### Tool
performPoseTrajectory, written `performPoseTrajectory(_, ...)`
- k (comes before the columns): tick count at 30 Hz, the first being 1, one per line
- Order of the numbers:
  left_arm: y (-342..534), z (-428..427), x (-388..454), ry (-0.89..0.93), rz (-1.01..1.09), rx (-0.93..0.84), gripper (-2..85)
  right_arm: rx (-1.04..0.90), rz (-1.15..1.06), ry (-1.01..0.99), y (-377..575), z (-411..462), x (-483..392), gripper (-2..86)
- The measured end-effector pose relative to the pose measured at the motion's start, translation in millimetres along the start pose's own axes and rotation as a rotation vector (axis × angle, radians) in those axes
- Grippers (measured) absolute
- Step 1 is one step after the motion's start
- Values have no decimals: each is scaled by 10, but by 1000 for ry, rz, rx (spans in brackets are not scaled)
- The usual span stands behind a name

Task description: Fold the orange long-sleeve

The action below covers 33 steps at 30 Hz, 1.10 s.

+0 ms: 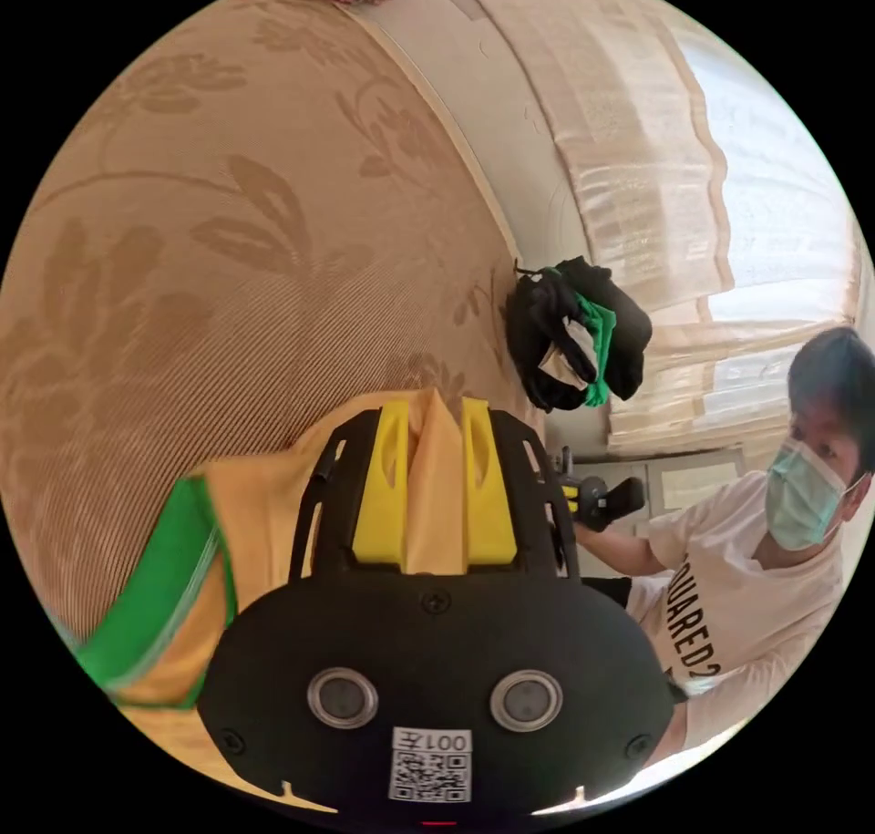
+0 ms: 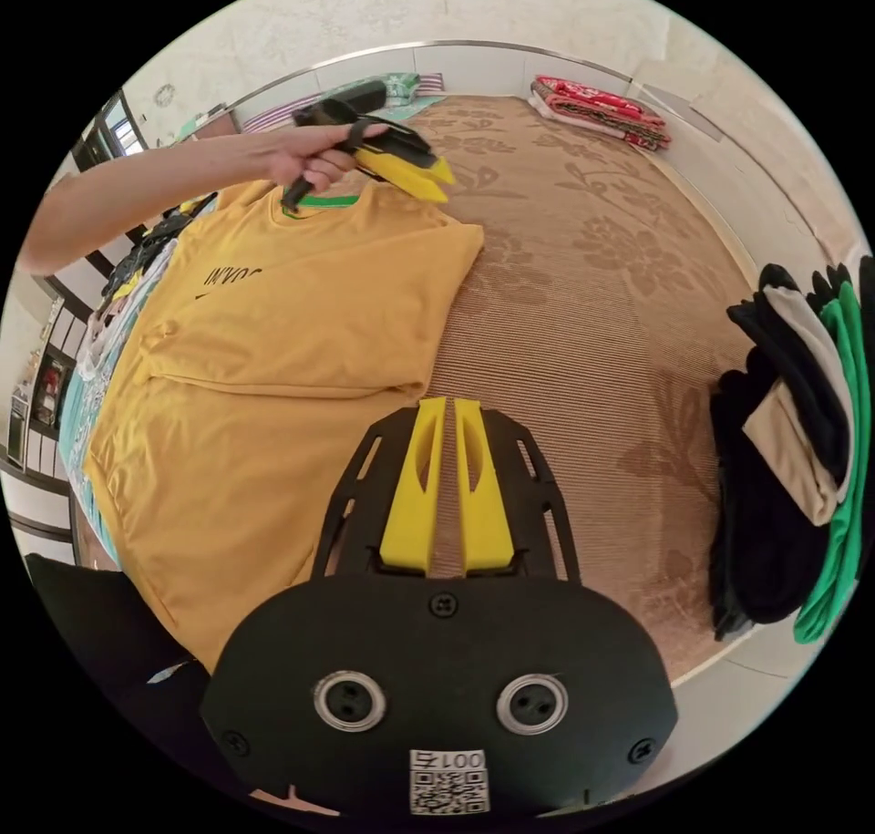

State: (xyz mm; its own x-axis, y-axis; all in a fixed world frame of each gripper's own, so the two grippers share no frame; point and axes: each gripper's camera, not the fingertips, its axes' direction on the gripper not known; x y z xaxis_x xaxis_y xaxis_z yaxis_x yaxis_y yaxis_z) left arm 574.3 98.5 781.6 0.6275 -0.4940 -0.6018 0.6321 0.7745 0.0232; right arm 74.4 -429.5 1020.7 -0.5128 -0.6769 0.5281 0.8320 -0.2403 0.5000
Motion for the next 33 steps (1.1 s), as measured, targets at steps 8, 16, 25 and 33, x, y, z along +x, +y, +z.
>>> performPoseTrajectory(8,2534,-550,616,-669,-197,75,37,62,-285,-119,-547,-133,-573,21)
performPoseTrajectory(16,4476,-54,880,-644,-612,301,111,126,-751,-387,-1544,228,-1996,75)
performPoseTrajectory(25,5135,196,846,-551,-786,538,49,-204,-1235,-547,-2048,887,-3629,50)
performPoseTrajectory(33,5490,73,1023,-490,-654,580,-8,-143,-1103,-564,-2410,698,-4008,15)
